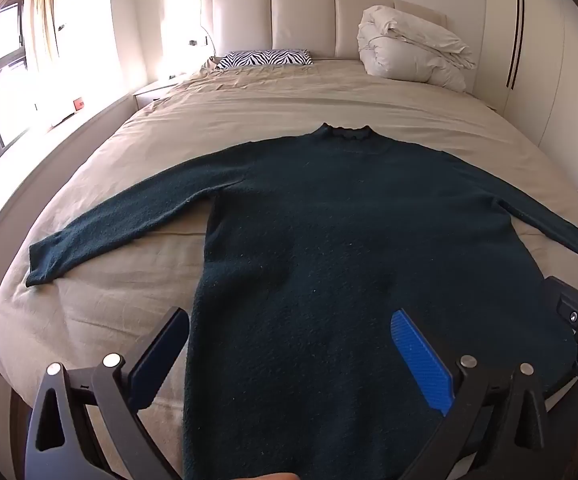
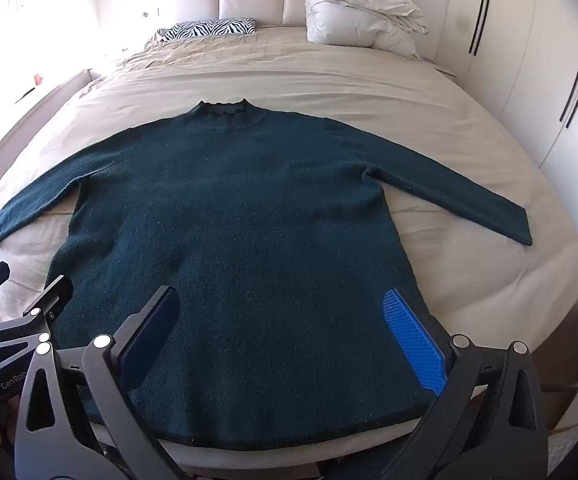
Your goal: Fold small clothes
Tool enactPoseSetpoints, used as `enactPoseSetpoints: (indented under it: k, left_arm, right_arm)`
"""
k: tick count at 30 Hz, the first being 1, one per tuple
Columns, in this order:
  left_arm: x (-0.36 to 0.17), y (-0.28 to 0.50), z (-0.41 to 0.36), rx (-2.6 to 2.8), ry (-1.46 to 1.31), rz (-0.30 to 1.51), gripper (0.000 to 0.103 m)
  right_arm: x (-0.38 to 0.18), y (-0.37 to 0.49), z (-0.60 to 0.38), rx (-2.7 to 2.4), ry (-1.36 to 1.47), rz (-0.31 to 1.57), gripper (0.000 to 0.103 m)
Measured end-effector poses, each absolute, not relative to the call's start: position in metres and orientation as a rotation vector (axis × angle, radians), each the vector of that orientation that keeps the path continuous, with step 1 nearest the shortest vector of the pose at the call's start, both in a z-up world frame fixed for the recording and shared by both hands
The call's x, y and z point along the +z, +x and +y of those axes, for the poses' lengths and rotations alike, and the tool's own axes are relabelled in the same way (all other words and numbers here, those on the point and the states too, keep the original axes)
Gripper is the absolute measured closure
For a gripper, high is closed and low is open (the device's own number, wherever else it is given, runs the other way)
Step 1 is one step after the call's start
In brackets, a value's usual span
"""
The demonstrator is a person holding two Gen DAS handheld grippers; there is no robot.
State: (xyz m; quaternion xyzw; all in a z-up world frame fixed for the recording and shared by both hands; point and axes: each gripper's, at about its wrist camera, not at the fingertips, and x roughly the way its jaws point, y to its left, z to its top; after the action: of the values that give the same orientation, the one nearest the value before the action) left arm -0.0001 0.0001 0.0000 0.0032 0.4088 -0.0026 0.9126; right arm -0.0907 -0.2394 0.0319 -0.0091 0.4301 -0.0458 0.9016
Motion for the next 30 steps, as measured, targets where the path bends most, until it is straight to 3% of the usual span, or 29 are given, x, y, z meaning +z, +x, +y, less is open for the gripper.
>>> enactPoseSetpoints:
  k: [30]
  left_arm:
    - [-0.002, -0.003, 0.003, -0.004, 0.009, 0.849, 0.000]
  right_arm:
    - [0.022, -0.091, -0.232, -0.095, -0.031, 0.905, 0.000]
